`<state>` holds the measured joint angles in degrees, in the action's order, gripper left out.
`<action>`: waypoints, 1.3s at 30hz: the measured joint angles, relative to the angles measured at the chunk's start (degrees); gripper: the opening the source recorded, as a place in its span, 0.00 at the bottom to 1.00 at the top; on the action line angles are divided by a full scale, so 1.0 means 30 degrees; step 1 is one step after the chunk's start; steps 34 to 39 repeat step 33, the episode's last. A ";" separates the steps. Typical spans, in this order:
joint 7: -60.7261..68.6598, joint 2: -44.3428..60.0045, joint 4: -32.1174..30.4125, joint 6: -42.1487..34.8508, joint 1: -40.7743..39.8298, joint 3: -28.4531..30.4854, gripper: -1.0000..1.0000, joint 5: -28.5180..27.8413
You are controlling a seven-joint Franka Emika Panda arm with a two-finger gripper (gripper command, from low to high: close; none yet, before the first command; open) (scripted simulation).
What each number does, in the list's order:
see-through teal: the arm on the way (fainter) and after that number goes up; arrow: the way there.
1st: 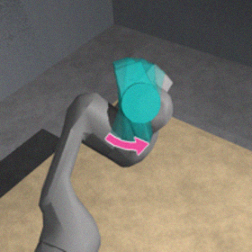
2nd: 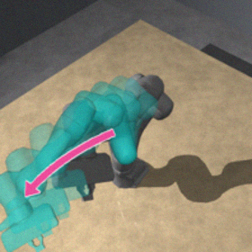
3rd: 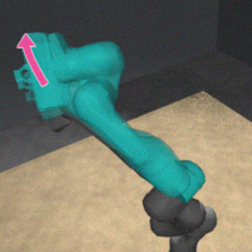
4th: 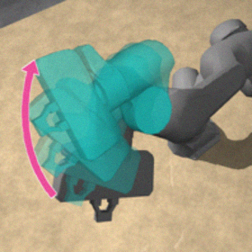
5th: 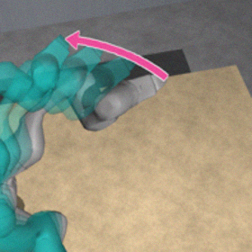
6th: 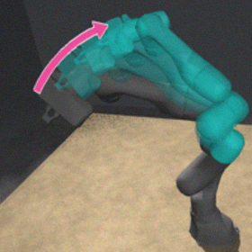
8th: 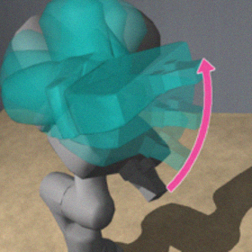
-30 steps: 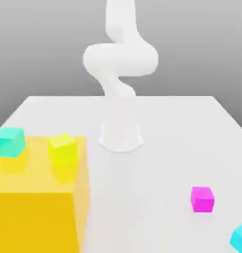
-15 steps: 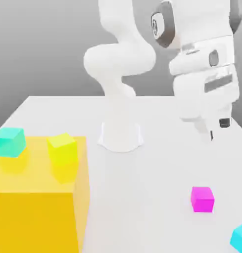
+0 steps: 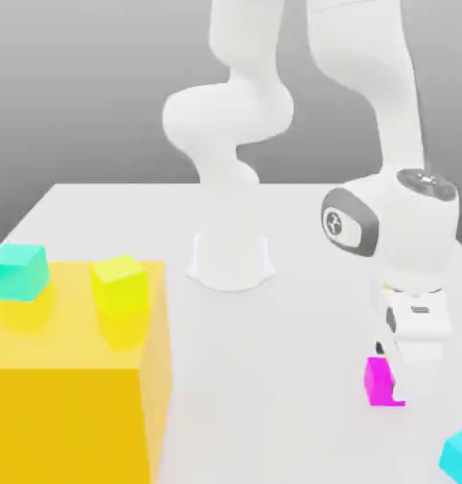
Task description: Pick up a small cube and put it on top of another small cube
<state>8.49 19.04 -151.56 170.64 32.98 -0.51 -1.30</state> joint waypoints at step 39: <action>-0.2846 0.2012 0.8862 -0.6894 0.0080 0.0549 1.00 0.0788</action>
